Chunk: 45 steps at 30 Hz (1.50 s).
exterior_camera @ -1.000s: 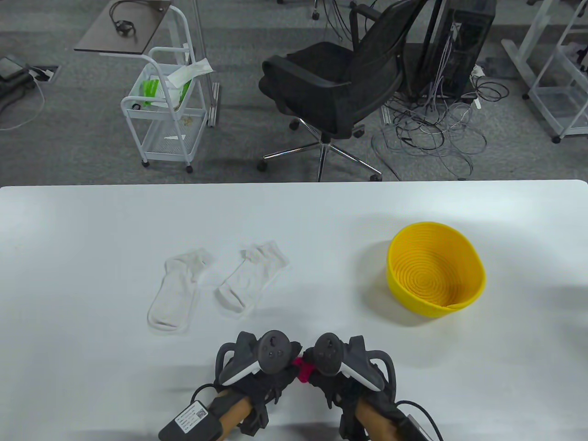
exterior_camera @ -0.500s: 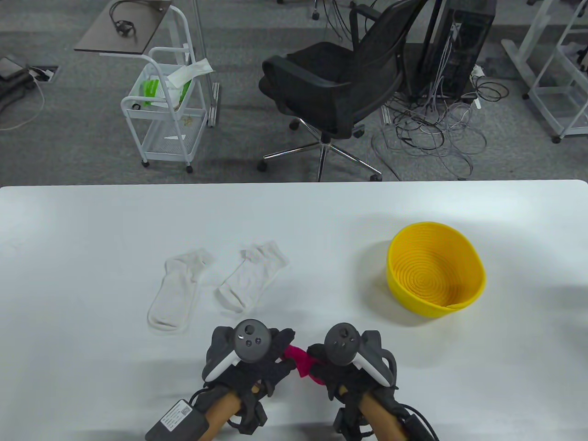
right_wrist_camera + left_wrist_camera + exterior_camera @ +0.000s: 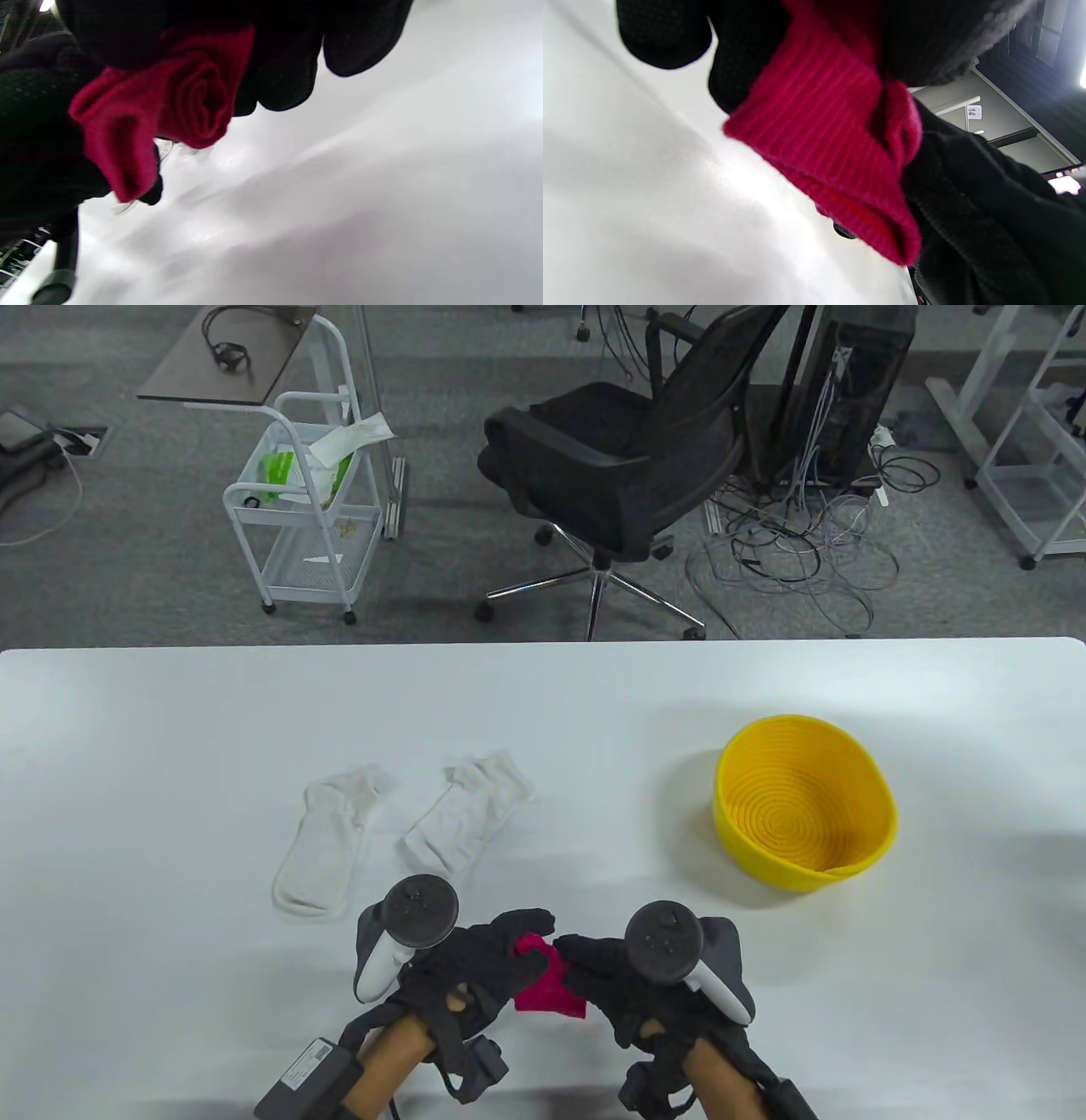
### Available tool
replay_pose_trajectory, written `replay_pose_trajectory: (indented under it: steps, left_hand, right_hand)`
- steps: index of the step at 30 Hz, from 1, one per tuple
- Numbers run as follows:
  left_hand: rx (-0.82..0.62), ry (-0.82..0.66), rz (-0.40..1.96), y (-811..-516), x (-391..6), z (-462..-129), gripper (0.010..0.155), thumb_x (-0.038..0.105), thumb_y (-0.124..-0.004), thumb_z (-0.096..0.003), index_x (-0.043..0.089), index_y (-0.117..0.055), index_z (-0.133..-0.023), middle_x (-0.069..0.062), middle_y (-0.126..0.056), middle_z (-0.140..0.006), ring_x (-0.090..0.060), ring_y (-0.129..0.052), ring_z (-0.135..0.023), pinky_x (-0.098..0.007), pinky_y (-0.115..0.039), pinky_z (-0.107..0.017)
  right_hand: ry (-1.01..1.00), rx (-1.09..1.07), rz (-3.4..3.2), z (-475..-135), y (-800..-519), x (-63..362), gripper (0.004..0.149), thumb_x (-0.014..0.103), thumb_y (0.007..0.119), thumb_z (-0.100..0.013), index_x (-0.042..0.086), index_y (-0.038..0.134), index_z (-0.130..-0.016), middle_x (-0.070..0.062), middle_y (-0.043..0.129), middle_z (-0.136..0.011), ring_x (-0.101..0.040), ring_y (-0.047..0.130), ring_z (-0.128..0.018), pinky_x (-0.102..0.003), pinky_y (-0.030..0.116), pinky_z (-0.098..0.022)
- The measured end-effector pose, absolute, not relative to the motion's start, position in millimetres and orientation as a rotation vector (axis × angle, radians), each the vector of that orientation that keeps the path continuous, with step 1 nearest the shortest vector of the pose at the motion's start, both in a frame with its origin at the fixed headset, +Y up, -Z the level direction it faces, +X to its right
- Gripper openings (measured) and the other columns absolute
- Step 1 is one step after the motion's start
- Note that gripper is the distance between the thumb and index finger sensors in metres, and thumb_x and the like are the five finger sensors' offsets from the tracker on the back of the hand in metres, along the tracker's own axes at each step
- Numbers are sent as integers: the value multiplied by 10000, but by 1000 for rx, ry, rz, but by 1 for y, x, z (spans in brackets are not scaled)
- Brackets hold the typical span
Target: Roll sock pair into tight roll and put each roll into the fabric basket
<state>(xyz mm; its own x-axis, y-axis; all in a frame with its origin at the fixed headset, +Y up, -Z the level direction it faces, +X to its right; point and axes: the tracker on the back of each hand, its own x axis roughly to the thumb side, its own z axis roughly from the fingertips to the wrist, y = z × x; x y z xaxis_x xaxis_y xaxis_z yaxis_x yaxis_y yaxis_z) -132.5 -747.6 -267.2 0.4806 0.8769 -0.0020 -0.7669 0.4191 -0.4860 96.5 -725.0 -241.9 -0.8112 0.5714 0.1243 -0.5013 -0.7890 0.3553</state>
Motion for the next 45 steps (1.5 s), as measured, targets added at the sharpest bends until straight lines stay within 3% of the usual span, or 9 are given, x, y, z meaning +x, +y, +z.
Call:
replay_pose_trajectory:
  steps: [5, 14, 23, 33, 39, 45]
  left_hand:
    - [-447, -238, 1076, -747, -140, -270, 583, 468, -789, -387, 303, -700, -939, -89, -895, -805, -205, -990, -482, -486, -772, -472]
    - [-502, -198, 1122, -751, -142, -270, 558, 453, -798, -389, 300, -738, -922, -98, -926, -778, -199, -1008, -447, -481, -792, -450]
    - [-514, -254, 1108, -751, -136, -268, 544, 448, -799, -393, 318, -751, -920, -94, -918, -798, -210, -1005, -465, -487, -782, -463]
    - [-522, -361, 1056, -749, -129, -267, 505, 419, -783, -404, 355, -784, -904, -106, -892, -835, -232, -995, -504, -502, -763, -482]
    - [-460, -337, 1060, -746, -135, -268, 513, 414, -784, -401, 345, -772, -910, -107, -892, -837, -231, -997, -501, -503, -764, -480]
    - [-375, -348, 1109, -739, -138, -268, 497, 391, -783, -401, 322, -779, -893, -103, -910, -815, -210, -1012, -481, -489, -787, -466]
  right_hand:
    - [240, 301, 2589, -239, -715, 100, 462, 489, 771, -401, 424, 790, -859, 132, 899, -894, -142, 908, -828, -484, 725, -659]
    - [210, 339, 2641, -236, -715, 96, 463, 453, 864, -370, 408, 821, -829, 137, 932, -850, -122, 933, -795, -488, 725, -664]
    - [240, 282, 2634, -239, -717, 95, 423, 462, 776, -411, 329, 838, -807, 100, 956, -769, -127, 948, -716, -499, 717, -656]
    - [287, 155, 2540, -245, -722, 104, 421, 460, 759, -421, 303, 820, -807, 82, 949, -756, -141, 946, -691, -511, 720, -633]
    - [436, 191, 2419, -247, -726, 106, 489, 473, 787, -413, 334, 768, -881, 60, 893, -875, -178, 903, -793, -530, 691, -655]
    - [648, 260, 2269, -247, -736, 102, 598, 502, 723, -433, 344, 595, -996, 29, 756, -1015, -220, 825, -904, -545, 661, -675]
